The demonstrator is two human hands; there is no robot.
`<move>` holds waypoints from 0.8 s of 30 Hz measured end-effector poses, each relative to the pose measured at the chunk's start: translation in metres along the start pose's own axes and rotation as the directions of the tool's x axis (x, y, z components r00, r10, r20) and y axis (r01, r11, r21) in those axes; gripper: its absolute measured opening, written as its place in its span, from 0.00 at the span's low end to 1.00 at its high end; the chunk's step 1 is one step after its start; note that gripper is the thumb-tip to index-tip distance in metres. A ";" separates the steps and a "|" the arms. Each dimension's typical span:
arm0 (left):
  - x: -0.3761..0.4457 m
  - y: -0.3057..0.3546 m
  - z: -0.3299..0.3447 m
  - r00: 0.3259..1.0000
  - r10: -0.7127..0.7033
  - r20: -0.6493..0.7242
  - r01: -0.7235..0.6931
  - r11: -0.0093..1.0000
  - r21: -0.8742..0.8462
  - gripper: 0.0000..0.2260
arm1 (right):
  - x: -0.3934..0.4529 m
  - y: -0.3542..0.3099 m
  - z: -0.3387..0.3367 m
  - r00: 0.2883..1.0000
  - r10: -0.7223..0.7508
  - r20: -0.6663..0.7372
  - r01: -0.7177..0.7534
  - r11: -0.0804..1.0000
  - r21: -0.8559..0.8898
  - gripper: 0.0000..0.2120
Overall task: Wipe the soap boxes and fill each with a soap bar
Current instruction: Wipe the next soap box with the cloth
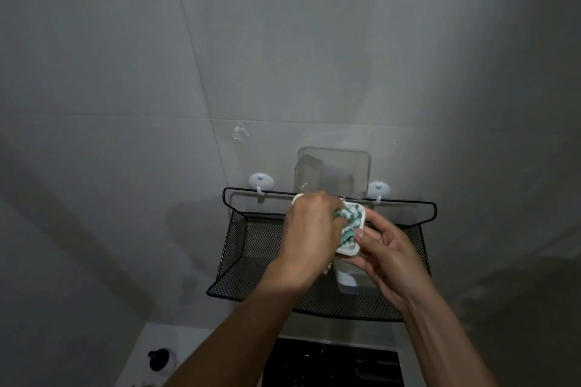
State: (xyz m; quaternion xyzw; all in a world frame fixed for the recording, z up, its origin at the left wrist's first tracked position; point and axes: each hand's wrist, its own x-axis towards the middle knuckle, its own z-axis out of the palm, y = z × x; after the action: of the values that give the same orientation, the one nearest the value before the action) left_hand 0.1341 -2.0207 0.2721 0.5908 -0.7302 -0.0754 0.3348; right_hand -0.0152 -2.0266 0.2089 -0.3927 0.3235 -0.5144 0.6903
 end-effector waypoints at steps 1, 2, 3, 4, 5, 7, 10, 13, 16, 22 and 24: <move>-0.001 0.002 0.000 1.000 -0.004 -0.024 0.003 0.998 -0.065 0.06 | -0.001 -0.001 0.000 1.000 0.001 0.011 -0.001 1.000 0.015 0.21; -0.003 0.003 -0.001 0.999 -0.017 -0.051 0.010 0.991 -0.131 0.06 | -0.002 -0.002 -0.001 1.000 0.000 0.024 -0.001 1.000 0.025 0.21; -0.003 0.004 -0.002 0.997 -0.031 -0.068 0.017 0.982 -0.189 0.07 | -0.002 -0.003 -0.001 0.999 -0.001 0.035 0.000 0.999 0.032 0.20; -0.003 0.004 -0.004 0.997 -0.040 -0.070 0.024 0.974 -0.227 0.07 | -0.003 -0.004 -0.002 0.999 -0.002 0.041 0.000 0.999 0.036 0.20; -0.002 0.004 -0.005 0.997 -0.043 -0.060 0.027 0.970 -0.241 0.06 | -0.003 -0.005 -0.003 0.999 -0.002 0.046 0.000 0.999 0.040 0.19; 0.000 0.004 -0.007 1.000 -0.030 -0.008 0.028 0.975 -0.221 0.06 | -0.003 -0.008 -0.002 0.999 -0.004 0.054 0.001 0.998 0.060 0.17; 0.002 0.008 -0.005 0.994 -0.003 0.107 0.021 0.987 -0.160 0.09 | -0.002 -0.010 -0.003 1.000 -0.003 0.025 0.001 0.997 0.080 0.17; -0.004 0.009 -0.002 0.984 0.050 0.174 -0.031 0.993 -0.113 0.11 | -0.001 -0.012 -0.006 0.999 -0.001 -0.035 0.003 0.997 0.071 0.17; -0.007 0.006 -0.002 0.963 0.107 0.248 -0.101 0.994 -0.035 0.11 | -0.003 -0.014 -0.010 0.999 0.002 -0.040 -0.002 1.000 0.016 0.14; -0.014 0.000 -0.004 0.910 0.256 0.327 -0.288 0.956 0.053 0.13 | -0.004 -0.013 -0.013 0.996 0.044 -0.077 -0.045 0.999 -0.004 0.17; -0.017 -0.004 -0.005 0.891 0.312 0.330 -0.348 0.936 0.055 0.14 | -0.005 -0.012 -0.014 0.993 0.055 -0.101 -0.056 0.998 -0.008 0.19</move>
State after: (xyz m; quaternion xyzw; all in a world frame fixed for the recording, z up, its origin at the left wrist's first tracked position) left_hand 0.1419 -2.0051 0.2671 0.4563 -0.8670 -0.0695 0.1878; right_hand -0.0337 -2.0270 0.2124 -0.3607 0.3715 -0.5125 0.6850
